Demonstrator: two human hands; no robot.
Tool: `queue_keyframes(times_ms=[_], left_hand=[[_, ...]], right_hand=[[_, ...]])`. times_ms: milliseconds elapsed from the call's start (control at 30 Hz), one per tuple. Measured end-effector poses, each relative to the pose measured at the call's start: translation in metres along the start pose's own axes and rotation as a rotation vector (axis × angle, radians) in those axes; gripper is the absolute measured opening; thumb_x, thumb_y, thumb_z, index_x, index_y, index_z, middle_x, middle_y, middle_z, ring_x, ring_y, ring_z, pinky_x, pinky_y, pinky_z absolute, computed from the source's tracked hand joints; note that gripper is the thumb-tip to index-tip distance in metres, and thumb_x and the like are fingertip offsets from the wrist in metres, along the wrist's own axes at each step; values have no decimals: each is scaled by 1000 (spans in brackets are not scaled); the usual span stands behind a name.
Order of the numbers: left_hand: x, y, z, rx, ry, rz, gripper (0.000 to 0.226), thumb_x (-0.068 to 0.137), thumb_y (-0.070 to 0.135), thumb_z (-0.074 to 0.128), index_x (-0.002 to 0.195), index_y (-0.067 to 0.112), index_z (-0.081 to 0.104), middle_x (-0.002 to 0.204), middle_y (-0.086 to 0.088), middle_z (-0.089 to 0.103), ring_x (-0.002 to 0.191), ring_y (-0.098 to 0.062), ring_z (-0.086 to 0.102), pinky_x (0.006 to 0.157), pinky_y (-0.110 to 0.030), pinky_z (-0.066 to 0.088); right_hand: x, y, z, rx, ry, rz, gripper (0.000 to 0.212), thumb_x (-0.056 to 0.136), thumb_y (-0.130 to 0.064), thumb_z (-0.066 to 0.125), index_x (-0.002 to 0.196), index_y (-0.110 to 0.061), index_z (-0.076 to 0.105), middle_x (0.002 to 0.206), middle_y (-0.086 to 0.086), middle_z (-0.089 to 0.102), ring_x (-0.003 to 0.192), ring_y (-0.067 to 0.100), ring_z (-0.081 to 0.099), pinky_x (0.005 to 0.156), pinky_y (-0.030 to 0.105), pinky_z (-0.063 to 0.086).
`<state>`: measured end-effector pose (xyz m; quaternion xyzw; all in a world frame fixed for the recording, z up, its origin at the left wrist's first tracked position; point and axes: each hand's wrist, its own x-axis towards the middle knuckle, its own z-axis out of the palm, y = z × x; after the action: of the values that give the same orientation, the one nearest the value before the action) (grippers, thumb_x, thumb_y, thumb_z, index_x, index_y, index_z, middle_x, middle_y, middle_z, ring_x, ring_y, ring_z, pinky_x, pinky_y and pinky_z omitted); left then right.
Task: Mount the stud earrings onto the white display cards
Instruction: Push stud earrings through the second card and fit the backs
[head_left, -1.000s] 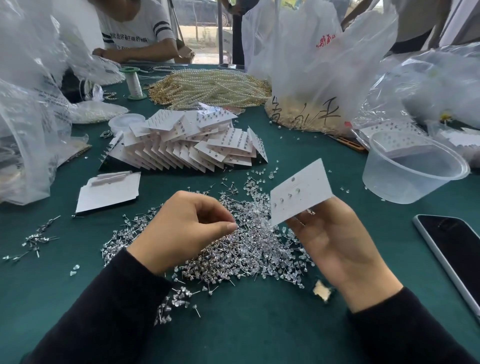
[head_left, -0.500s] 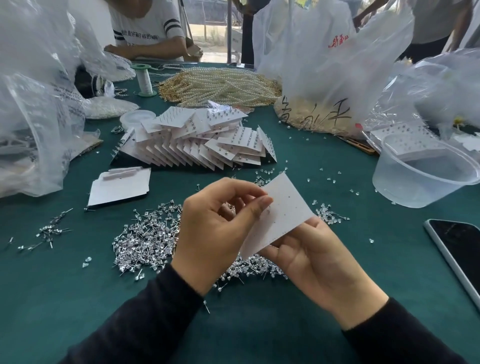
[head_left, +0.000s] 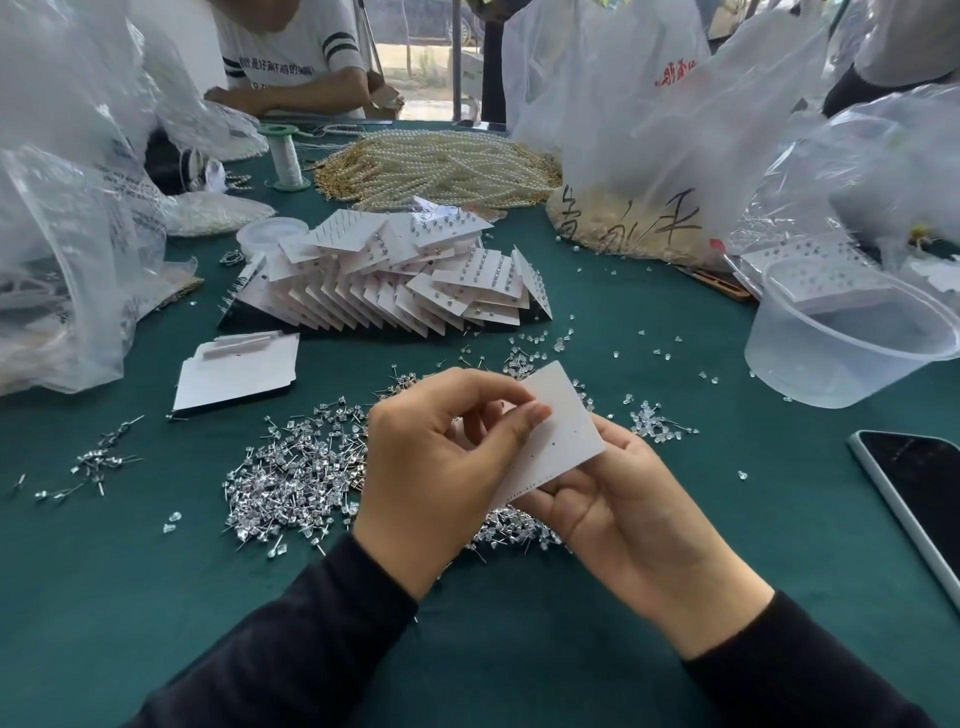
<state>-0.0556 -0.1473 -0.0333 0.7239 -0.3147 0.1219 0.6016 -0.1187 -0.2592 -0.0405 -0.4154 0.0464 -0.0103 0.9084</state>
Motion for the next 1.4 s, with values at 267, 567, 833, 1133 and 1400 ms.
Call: queue_keyframes(times_ms=[267, 567, 833, 1133, 1400], left_hand=[[-4, -2, 3, 177, -16, 149, 3, 72, 9, 72, 70, 8, 69, 64, -1, 60, 56, -7, 51, 54, -12, 37], [0, -4, 2, 196, -8, 21, 8, 72, 19, 69, 70, 12, 67, 63, 6, 61, 55, -12, 51, 51, -18, 39], [0, -5, 2, 124, -35, -68, 10, 71, 28, 68, 69, 18, 65, 61, 7, 60, 51, -6, 48, 51, -17, 38], [-5, -3, -1, 374, -250, 189, 34, 65, 16, 69, 97, 7, 66, 101, -5, 62, 92, -21, 60, 80, -34, 48], [-3, -6, -3, 221, -353, 154, 28, 72, 5, 64, 99, 10, 68, 92, 2, 71, 85, -9, 66, 74, -28, 54]], right_hand=[[-1, 0, 0, 24, 55, 11, 26, 76, -9, 62, 98, 4, 66, 93, 18, 70, 82, 25, 69, 71, 30, 57], [1, 4, 0, 34, 43, 93, 28, 71, -14, 66, 96, -1, 69, 96, 18, 69, 82, 25, 68, 75, 34, 57], [1, 5, -3, 26, -4, 114, 29, 75, -14, 63, 100, 0, 68, 97, 16, 70, 83, 22, 69, 75, 32, 57], [2, -1, -5, 38, 94, 24, 28, 78, -12, 60, 102, 1, 65, 94, 15, 69, 84, 24, 68, 68, 29, 56], [-1, 0, -10, -518, 322, -240, 15, 85, -2, 60, 72, -8, 67, 69, 9, 70, 65, 22, 67, 67, 35, 57]])
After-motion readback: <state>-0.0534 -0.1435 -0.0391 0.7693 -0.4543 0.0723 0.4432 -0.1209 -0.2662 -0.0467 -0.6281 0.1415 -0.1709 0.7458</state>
